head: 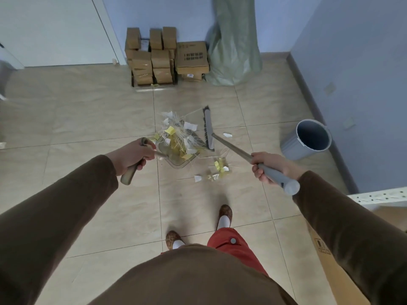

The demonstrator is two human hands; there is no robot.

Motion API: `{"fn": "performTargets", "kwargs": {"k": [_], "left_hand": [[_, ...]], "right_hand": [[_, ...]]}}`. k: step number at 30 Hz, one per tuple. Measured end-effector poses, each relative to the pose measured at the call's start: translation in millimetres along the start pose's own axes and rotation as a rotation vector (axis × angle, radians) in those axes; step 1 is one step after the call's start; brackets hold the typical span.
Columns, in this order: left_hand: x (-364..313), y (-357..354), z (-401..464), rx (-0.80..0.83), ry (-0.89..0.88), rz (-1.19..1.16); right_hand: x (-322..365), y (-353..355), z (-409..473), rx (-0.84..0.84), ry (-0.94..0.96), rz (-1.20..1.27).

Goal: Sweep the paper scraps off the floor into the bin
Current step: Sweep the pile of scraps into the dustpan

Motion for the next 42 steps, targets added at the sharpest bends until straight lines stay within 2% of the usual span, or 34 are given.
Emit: {"fn": "performTargets", "kwargs": {"k": [3, 11, 18, 25, 36, 39, 41, 42], "left_hand": [[-18, 6, -11, -0.013, -0.035, 0.016], [-87, -6, -26, -0.049, -0.108, 0.052], [-169, -55, -29, -0.013, -0.194, 0.108], [-268, -120, -31, 0.026, -0.28, 0.301], [-409, -248, -12, 0.025, -0.479, 0.74], [-427, -279, -21, -0.099, -0.592, 1.158], [-466, -354, -19, -0.143, -0.733, 1.366], [-461, -366, -16, -0.135, -0.754, 1.442]], "right_hand": [[0, 8, 4, 0.042, -0.06, 0.127], [-4, 24, 9, 0.08, -0.071, 0.48], [-34, 64, 17, 0.128, -0.142, 0.596], [-50, 107, 20, 0.157, -0.167, 0.568], [-68, 153, 29, 0.127, -0.127, 0.448], [-71, 147, 25, 0.11, -0.145, 0.387], [-60, 191, 32, 0.125, -0.112, 0.466], [-59, 190, 31, 0.104, -0.109, 0.458]]}}
Point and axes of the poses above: each hand's wrist, its own z-axis towards the middle knuckle, its own y-axis out of the back of the hand, x = y × z, the point moved 9 cm from there along z, towards the middle knuckle, and after that the axes turned 15 degrees about z, right-handed, at the moved point
